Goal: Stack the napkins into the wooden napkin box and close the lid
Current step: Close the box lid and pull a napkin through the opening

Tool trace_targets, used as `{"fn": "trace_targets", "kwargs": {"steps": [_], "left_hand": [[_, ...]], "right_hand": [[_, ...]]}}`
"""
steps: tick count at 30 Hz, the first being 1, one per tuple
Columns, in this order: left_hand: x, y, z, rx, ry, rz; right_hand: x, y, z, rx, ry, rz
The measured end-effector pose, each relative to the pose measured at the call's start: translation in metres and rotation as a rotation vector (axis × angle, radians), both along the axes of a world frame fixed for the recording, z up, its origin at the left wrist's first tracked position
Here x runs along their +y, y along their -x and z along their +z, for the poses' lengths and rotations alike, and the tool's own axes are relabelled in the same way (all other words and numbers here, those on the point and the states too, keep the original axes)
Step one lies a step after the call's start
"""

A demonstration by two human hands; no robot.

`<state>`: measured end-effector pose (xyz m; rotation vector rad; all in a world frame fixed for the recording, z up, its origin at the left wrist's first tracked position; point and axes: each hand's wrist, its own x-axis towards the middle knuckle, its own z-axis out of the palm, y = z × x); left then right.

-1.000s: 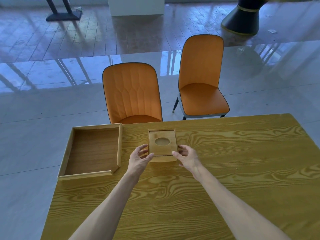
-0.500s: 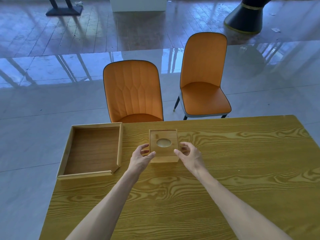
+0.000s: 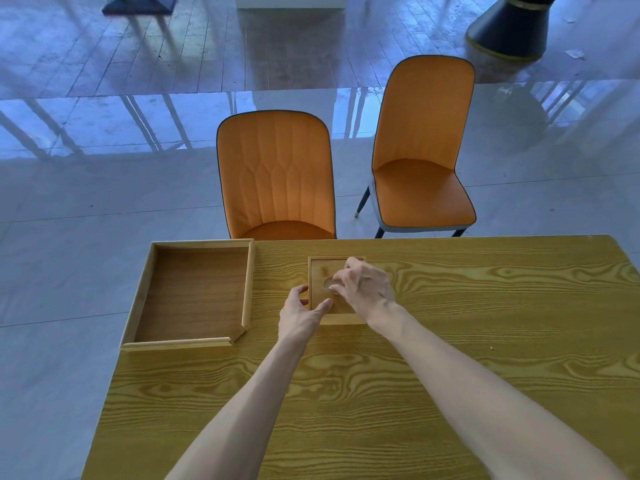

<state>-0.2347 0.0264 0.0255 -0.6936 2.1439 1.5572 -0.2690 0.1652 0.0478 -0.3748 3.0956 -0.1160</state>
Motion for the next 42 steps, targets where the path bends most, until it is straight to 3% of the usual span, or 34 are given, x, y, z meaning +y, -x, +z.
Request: {"fn": "trace_targets", "kwargs": {"steps": [17, 42], "left_hand": [[0.001, 0.001, 0.0, -0.005, -0.031, 0.02], [0.001, -0.001, -0.005, 0.005, -0.026, 0.031]], "right_hand": [[0.0, 0.009, -0.015, -0.048, 0.028, 0.108], [0.015, -0.021, -0.032, -0.007, 0.827, -0.248]]}}
